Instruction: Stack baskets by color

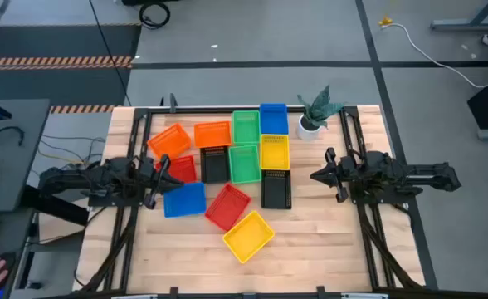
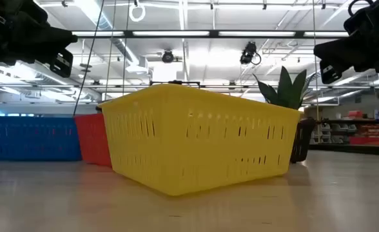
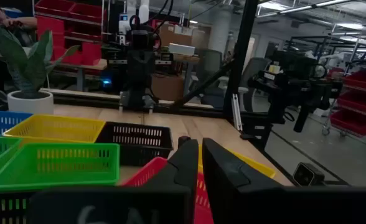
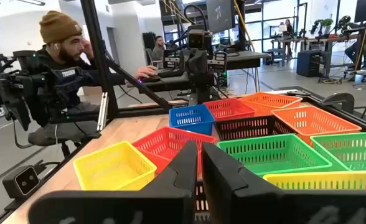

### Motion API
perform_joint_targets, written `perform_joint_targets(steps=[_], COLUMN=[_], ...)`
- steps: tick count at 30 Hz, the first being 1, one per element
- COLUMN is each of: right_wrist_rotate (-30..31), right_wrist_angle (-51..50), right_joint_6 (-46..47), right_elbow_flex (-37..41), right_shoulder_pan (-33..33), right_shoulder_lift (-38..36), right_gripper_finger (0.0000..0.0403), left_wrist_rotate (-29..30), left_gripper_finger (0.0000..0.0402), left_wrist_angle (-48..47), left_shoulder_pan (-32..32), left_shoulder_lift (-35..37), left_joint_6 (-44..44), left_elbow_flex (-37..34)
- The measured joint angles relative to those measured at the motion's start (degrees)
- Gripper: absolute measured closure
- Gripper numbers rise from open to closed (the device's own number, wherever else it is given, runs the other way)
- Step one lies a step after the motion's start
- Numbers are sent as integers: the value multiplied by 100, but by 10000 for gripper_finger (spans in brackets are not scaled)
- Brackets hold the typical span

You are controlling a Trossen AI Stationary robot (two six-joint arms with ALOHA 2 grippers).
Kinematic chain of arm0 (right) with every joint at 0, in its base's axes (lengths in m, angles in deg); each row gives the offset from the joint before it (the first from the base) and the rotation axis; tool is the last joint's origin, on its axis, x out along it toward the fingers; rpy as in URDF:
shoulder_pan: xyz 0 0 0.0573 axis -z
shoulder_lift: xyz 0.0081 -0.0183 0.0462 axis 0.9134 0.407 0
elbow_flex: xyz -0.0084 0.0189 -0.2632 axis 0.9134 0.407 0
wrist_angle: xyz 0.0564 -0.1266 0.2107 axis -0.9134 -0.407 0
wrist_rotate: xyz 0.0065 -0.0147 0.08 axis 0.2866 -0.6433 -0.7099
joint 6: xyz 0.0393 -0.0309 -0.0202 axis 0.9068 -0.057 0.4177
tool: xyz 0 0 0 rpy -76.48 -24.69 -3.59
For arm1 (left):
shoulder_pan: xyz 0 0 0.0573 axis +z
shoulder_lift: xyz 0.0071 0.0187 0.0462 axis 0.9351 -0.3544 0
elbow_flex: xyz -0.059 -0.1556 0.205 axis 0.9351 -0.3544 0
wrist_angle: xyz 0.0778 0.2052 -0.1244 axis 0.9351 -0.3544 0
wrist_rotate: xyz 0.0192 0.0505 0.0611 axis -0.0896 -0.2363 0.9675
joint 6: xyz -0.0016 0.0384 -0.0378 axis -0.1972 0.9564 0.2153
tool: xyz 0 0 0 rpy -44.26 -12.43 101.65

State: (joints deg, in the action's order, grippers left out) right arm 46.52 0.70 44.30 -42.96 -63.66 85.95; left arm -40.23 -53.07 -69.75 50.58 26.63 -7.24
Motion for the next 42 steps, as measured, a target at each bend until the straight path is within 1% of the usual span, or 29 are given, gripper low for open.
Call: perform_joint_targets(steps=[8, 19, 27, 36, 42], right_wrist_rotate=[1, 0, 0, 1, -1], right_wrist_angle=[0, 0, 0, 0, 0], right_joint_6=[0, 0, 0, 0, 0], right_elbow_flex=[0, -1, 0, -1, -1], right_shoulder_pan=[1, 1, 1, 0, 0], right_shoulder_lift=[0, 0, -1, -1, -1], right_gripper_finger=[373, 373, 373, 373, 373], left_wrist_rotate=[0, 0, 0, 0, 0], left_gripper_finger=[363, 371, 363, 371, 365], left_wrist_angle=[0, 0, 0, 0, 0], left_shoulder_pan=[0, 0, 1, 2, 0], left_shoulder_lift=[-1, -1, 0, 1, -1], left_joint_6=[0, 0, 0, 0, 0], left_elbow_flex=[-1, 1, 0, -1, 1])
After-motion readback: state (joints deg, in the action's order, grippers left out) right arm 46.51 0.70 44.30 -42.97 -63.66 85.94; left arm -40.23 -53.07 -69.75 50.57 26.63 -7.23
